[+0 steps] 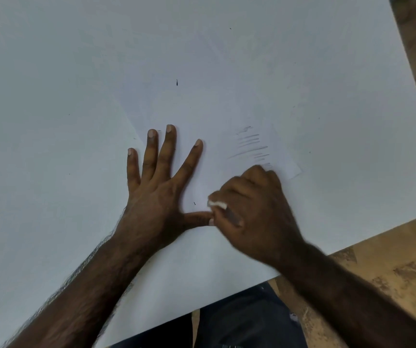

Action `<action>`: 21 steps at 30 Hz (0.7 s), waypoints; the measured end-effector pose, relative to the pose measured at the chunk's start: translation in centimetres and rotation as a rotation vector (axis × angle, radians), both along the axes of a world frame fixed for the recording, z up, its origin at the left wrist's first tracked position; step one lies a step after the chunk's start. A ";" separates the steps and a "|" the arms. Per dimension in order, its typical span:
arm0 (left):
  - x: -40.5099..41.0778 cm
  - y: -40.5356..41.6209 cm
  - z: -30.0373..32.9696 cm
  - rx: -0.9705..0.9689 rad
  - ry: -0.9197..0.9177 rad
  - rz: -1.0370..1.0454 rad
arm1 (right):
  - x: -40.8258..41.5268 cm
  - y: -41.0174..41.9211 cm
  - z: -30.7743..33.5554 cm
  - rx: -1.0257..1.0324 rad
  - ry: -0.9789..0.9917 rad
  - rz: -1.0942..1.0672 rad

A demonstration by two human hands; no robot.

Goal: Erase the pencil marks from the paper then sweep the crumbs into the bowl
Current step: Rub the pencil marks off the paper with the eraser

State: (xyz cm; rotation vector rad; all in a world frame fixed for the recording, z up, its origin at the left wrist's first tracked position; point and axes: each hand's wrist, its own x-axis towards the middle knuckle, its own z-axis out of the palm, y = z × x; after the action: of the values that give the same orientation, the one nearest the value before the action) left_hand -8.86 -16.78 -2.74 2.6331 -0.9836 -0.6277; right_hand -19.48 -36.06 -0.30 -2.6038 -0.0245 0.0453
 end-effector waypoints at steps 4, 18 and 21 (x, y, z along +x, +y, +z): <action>0.1 0.0 -0.1 -0.007 0.016 0.009 | 2.7 -3.6 -0.4 -0.134 -0.114 -0.234; 0.1 0.0 -0.1 -0.007 0.017 0.011 | 4.5 -4.5 -0.6 -0.141 -0.161 -0.344; 0.1 -0.1 0.0 -0.001 0.028 0.011 | 4.9 -4.4 -0.6 -0.138 -0.137 -0.426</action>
State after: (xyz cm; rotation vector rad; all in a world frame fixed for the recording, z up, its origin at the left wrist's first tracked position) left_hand -8.78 -16.85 -2.71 2.6198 -0.9605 -0.6602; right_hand -14.56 -40.47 -0.88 -2.6869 0.4986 -0.2923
